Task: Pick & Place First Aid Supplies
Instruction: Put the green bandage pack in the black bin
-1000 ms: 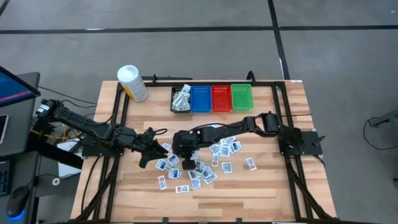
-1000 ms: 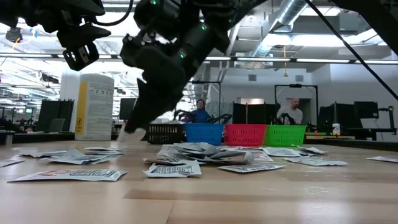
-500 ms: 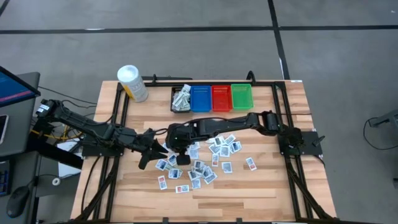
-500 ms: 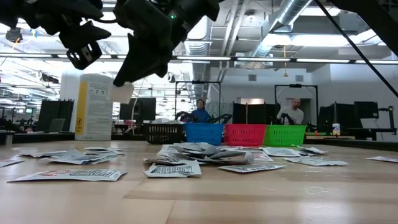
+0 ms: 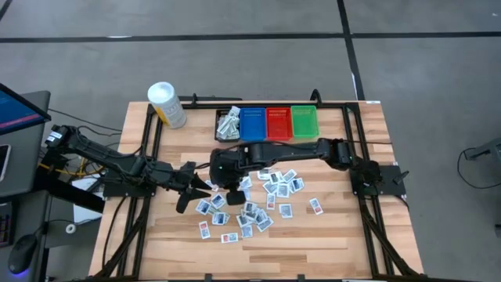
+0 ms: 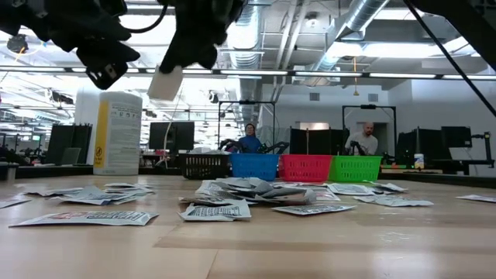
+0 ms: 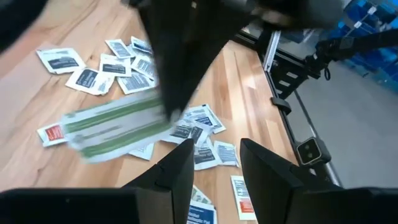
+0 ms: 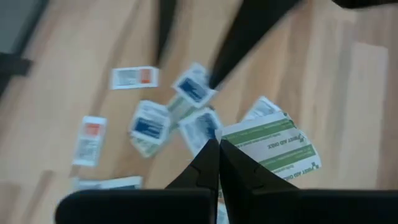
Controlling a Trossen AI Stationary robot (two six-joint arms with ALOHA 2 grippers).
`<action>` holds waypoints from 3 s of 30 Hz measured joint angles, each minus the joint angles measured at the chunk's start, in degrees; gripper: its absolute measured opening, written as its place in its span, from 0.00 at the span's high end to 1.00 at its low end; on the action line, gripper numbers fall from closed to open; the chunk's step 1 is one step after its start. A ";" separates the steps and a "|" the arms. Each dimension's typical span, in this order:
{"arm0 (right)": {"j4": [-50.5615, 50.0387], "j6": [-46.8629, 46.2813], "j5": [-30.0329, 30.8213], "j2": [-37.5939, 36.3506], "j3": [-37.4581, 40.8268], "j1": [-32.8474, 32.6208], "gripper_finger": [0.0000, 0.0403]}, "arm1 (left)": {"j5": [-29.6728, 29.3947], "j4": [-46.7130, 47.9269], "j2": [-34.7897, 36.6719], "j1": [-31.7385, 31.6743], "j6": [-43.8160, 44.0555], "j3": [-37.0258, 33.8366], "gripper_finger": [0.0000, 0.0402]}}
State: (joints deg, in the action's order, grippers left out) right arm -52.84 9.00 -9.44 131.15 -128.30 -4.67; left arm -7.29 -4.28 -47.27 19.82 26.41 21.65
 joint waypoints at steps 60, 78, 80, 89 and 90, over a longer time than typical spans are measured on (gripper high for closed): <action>-12.40 -11.18 -7.04 -0.07 -6.41 5.18 0.63 | -4.97 0.16 -0.07 0.01 -21.22 0.02 0.98; -18.94 -20.93 -9.50 -1.67 -6.41 3.52 0.63 | -3.87 0.83 -0.04 -0.51 -21.65 0.02 0.98; -19.55 -21.09 -6.15 -2.60 -6.41 2.68 0.63 | -6.31 0.83 -0.04 -1.65 -19.93 0.02 0.98; -22.88 -22.59 15.10 -10.34 -6.41 -1.67 0.62 | -11.77 0.16 -0.04 -14.76 -5.60 0.02 0.98; -23.19 -22.56 16.47 -11.23 -6.41 -1.89 0.62 | -10.92 -0.16 -0.07 -16.91 -5.21 0.02 0.98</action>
State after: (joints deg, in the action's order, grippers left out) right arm -76.02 -13.56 7.02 119.92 -134.72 -6.56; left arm -18.21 -4.44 -47.33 2.91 21.20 21.67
